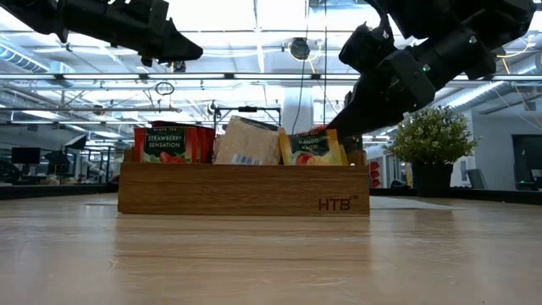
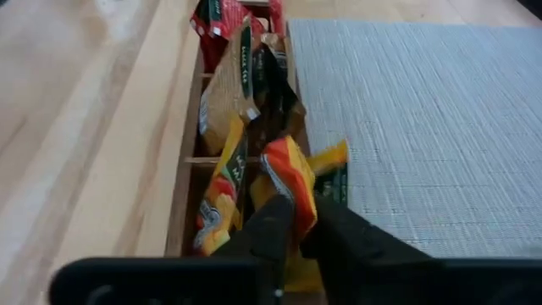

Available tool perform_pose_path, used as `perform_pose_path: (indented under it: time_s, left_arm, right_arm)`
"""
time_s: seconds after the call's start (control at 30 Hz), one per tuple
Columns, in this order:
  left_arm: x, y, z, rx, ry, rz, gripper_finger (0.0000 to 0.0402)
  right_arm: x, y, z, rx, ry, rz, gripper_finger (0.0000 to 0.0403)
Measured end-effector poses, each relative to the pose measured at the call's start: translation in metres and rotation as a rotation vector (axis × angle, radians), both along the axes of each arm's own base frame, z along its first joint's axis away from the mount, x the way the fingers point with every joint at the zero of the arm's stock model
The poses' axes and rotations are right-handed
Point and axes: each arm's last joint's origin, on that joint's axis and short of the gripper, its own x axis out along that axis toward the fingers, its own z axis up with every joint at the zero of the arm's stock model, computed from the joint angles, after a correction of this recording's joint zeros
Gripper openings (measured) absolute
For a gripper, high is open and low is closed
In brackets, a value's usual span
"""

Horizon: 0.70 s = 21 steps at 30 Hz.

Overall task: Pick & Place Tea
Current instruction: Put the yellow tea bag into the right section of the wooden organizer, then return to Home Position

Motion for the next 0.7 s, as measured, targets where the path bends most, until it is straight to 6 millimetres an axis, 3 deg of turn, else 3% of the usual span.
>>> perform_pose_path:
  time_s: [0.27, 0.4, 0.6, 0.7]
  left_arm:
    - [0.0, 0.0, 0.0, -0.001, -0.001, -0.001, 0.0102]
    - [-0.001, -0.003, 0.0, -0.026, -0.008, -0.013, 0.0102]
    - [-0.029, -0.011, 0.002, -0.044, 0.092, -0.03, 0.0102]
    - [-0.049, -0.017, 0.005, -0.077, 0.094, -0.069, 0.0102]
  right_arm:
    - [-0.004, 0.0, 0.014, 0.026, -0.05, -0.003, 0.013]
    - [-0.018, 0.0, 0.04, 0.034, -0.099, 0.009, 0.0156]
    - [-0.075, -0.012, 0.095, 0.066, -0.163, -0.003, 0.0166]
    - [-0.111, -0.019, 0.105, 0.035, -0.257, 0.019, 0.0164]
